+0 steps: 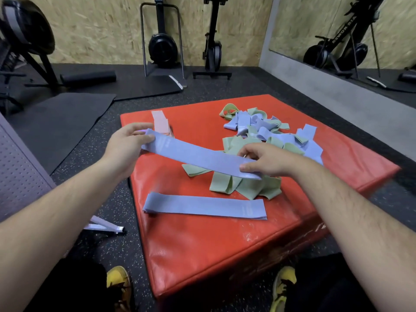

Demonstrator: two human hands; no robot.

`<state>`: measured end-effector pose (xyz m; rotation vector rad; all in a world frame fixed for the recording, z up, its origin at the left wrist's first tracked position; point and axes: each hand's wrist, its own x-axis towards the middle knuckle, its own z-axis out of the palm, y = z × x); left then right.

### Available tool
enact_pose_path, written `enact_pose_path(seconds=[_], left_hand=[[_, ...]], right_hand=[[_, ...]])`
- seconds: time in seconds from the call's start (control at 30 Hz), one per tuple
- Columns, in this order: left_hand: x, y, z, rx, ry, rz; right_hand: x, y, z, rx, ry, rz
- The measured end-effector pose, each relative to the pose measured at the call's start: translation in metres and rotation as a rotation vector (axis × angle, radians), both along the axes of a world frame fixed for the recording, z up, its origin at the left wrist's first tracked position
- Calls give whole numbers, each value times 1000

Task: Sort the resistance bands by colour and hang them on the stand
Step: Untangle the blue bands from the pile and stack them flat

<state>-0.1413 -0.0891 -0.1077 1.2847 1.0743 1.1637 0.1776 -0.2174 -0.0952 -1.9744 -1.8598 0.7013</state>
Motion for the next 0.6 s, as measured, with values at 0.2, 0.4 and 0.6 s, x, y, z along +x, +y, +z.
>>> enact_pose_path(seconds=[0.2,0.4,0.6], left_hand=[[-10,-18,-20,-103,143,-86],[-16,-27,-42,-142,387,-158],[-23,-33,-67,-152,568,-203]], right_hand=[[13,-32,-14,-34,9,-32],[8,-53,-31,-54,-33,-24],[6,-56,-47,-45,-180,-26]])
